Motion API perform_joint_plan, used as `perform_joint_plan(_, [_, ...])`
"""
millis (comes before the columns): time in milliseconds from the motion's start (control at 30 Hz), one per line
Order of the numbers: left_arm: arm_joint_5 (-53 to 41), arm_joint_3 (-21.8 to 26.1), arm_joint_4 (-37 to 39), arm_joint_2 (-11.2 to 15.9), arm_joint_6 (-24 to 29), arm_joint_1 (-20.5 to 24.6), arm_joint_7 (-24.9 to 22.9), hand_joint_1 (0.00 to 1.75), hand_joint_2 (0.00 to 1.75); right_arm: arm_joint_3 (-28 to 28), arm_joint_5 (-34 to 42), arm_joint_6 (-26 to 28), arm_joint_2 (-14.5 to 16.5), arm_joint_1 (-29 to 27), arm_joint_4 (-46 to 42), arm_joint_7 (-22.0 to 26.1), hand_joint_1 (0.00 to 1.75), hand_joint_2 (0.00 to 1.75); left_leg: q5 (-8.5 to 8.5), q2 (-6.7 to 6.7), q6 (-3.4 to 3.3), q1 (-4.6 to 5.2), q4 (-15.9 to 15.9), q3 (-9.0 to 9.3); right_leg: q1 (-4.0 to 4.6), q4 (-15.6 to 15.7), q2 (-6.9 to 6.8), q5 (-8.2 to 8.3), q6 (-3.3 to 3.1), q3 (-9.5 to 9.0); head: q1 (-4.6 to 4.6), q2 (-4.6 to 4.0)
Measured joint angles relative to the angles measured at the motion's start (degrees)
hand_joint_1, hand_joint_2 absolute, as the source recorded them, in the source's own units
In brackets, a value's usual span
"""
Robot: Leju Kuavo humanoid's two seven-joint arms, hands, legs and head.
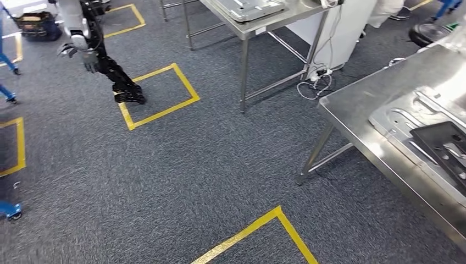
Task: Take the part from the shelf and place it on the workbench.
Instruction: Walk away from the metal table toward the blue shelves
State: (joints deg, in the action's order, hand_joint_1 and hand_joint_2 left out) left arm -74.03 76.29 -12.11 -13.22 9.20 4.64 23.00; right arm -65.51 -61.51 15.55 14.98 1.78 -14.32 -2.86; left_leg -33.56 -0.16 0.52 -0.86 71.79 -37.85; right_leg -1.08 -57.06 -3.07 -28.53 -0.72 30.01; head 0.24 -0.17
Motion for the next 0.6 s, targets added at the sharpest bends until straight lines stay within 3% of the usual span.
perform_joint_plan(67, [0.0,0.0,0.0,0.0,-0.1,0.0,0.2,0.00,0.00,0.0,-0.3,-0.5,-0.1,0.1,0.1,0.0,0.00,0.00,3.66,1.98,-0.06,0.04,-8.0,4.29,0.05,-0.2,-1.17,-0.30,0.46,-0.21,-0.01,0.00])
perform_joint_plan(133, [0.0,0.0,0.0,0.0,-0.1,0.1,0.4,0.00,0.00,0.0,-0.4,-0.9,-0.3,0.3,0.2,0.0,0.00,0.00,5.22,3.65,-0.58,0.38,-13.5,7.02,0.28,-0.4,-2.10,-0.60,1.09,-0.36,0.03,0.00])
perform_joint_plan(167, [-0.1,0.0,0.0,0.0,-0.1,0.1,0.4,0.00,0.00,0.0,-0.4,-1.0,-0.4,0.4,0.3,0.0,0.00,0.00,5.07,3.82,-0.89,0.59,-14.1,7.14,0.40,-0.5,-2.52,-0.67,1.40,-0.43,0.06,0.00])
perform_joint_plan(233, [-0.1,0.0,0.0,-0.1,0.0,0.0,0.4,0.00,0.00,0.0,-0.4,-1.4,-0.6,0.7,0.3,0.0,0.00,0.00,5.31,2.72,-1.65,0.60,-14.3,6.95,0.25,-0.5,-2.99,-0.84,2.06,-0.68,0.05,-0.01])
perform_joint_plan(300, [-0.2,0.0,0.0,-0.2,0.2,0.0,0.4,0.00,0.00,0.0,-0.4,-1.7,-0.8,0.8,0.4,-0.1,0.00,0.00,5.69,1.68,-2.50,0.41,-14.7,7.08,-0.02,-2.6,-1.15,-2.58,2.68,-0.08,0.04,-0.01])
perform_joint_plan(367, [-0.2,0.0,0.0,-0.3,0.2,0.1,0.4,0.00,0.00,0.0,-0.4,-1.8,-1.0,0.7,0.5,-0.2,0.00,0.00,6.01,0.63,-3.05,0.38,-14.8,6.99,-0.15,-8.9,1.66,-6.33,2.92,2.81,0.07,-0.01])
perform_joint_plan(433, [-0.2,0.0,0.0,-0.3,0.2,0.1,0.4,0.00,0.00,0.0,-0.4,-1.8,-1.2,0.7,0.6,-0.3,0.00,0.00,6.12,-0.63,-3.22,0.55,-14.7,6.80,-0.15,-15.8,2.68,-8.76,2.93,6.34,0.06,-0.01])
perform_joint_plan(467, [-0.2,0.0,0.0,-0.3,0.2,0.1,0.4,0.00,0.00,0.0,-0.4,-1.9,-1.3,0.7,0.7,-0.3,0.00,0.00,6.13,-1.37,-3.24,0.63,-14.7,6.78,-0.14,-16.8,2.81,-8.31,2.85,7.06,0.06,-0.01])
perform_joint_plan(500, [-0.2,0.0,0.0,-0.4,0.2,0.0,0.4,0.00,0.00,0.0,-0.4,-1.9,-1.3,0.7,0.7,-0.3,0.00,0.00,6.12,-2.14,-3.23,0.68,-14.6,6.82,-0.14,-15.5,2.98,-6.71,2.70,6.70,0.06,0.00])
perform_joint_plan(533, [-0.2,0.0,0.0,-0.4,0.2,0.0,0.4,0.00,0.00,0.0,-0.4,-1.9,-1.4,0.7,0.7,-0.4,0.00,0.00,6.10,-2.94,-3.20,0.71,-14.5,6.88,-0.14,-12.2,3.39,-4.35,2.46,5.36,0.06,0.00])
perform_joint_plan(600, [-0.2,0.0,0.0,-0.6,0.2,0.1,0.3,0.00,0.00,0.0,-0.4,-2.0,-1.5,0.6,0.8,-0.6,0.00,0.00,6.02,-4.36,-2.97,0.74,-14.2,6.79,-0.13,-4.7,5.64,-0.85,1.92,2.25,0.06,-0.01])
